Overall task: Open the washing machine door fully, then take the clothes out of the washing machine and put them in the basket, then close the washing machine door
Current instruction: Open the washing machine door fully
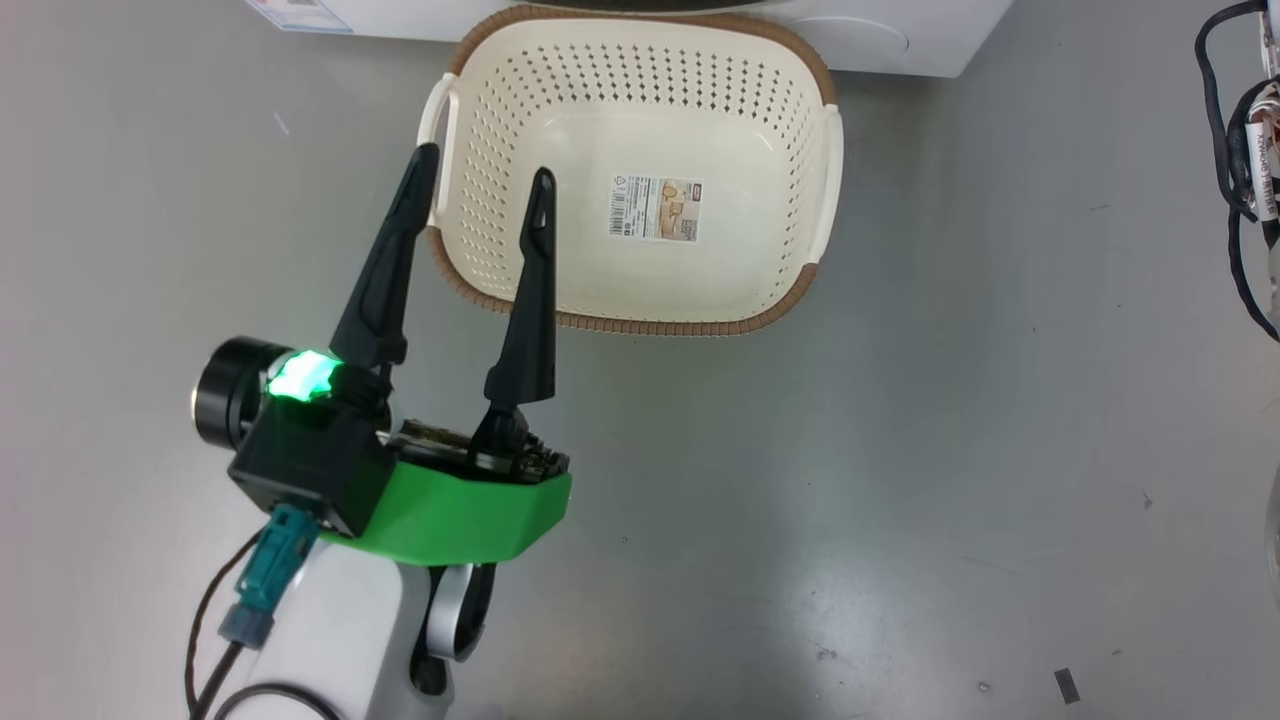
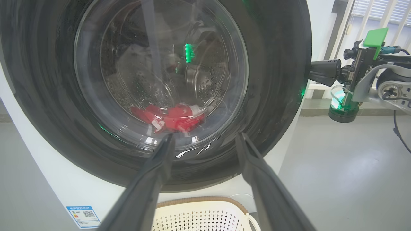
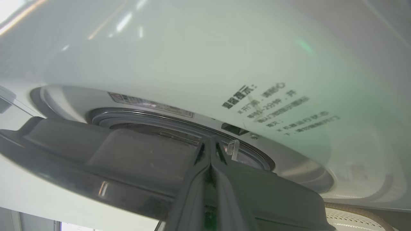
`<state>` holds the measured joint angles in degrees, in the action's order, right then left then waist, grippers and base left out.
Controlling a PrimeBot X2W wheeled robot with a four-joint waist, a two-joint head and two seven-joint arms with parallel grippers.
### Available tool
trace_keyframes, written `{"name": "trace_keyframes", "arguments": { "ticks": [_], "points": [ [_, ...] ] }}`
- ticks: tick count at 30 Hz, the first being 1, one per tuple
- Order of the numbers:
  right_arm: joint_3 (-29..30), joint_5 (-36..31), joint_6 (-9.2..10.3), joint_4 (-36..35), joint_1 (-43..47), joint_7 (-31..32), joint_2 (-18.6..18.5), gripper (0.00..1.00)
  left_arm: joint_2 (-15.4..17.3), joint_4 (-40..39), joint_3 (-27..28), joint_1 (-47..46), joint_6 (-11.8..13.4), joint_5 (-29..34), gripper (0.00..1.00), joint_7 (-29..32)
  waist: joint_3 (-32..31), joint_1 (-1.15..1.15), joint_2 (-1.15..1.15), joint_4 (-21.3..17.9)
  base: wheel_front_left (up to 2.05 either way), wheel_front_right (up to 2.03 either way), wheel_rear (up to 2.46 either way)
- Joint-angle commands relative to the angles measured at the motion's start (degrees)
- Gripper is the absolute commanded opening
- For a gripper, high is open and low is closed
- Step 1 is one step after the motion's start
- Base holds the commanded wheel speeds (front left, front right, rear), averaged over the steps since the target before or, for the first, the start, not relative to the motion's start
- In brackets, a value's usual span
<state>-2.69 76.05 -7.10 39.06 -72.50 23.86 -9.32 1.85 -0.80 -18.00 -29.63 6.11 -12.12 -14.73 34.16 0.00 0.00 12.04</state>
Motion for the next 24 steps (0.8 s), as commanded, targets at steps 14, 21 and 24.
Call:
{"name": "trace_keyframes", "arguments": {
  "ticks": [14, 21, 24],
  "points": [
    [-1.74, 2.33, -0.39, -3.51, 1.74, 6.03, 2.5, 0.0, 1.03, -0.73, 1.59, -0.26, -0.03, 0.15, 1.0, -0.27, -1.18, 0.0, 0.0, -1.63, 0.0, 0.0, 0.0],
    [-2.23, 2.53, -0.39, -3.4, 2.52, 8.14, 2.99, 0.0, 1.03, -0.87, 1.87, -0.21, -0.49, 0.06, 1.0, -0.27, -1.76, 0.0, 0.0, -2.24, 0.0, 0.0, 0.0],
    [-2.3, 2.49, -0.39, -3.52, 2.81, 8.68, 3.17, 0.0, 1.03, -1.01, 1.97, -0.17, -0.48, 0.15, 1.0, -0.27, -1.82, 0.0, 0.0, -2.42, 0.0, 0.0, 0.0]
  ]
}}
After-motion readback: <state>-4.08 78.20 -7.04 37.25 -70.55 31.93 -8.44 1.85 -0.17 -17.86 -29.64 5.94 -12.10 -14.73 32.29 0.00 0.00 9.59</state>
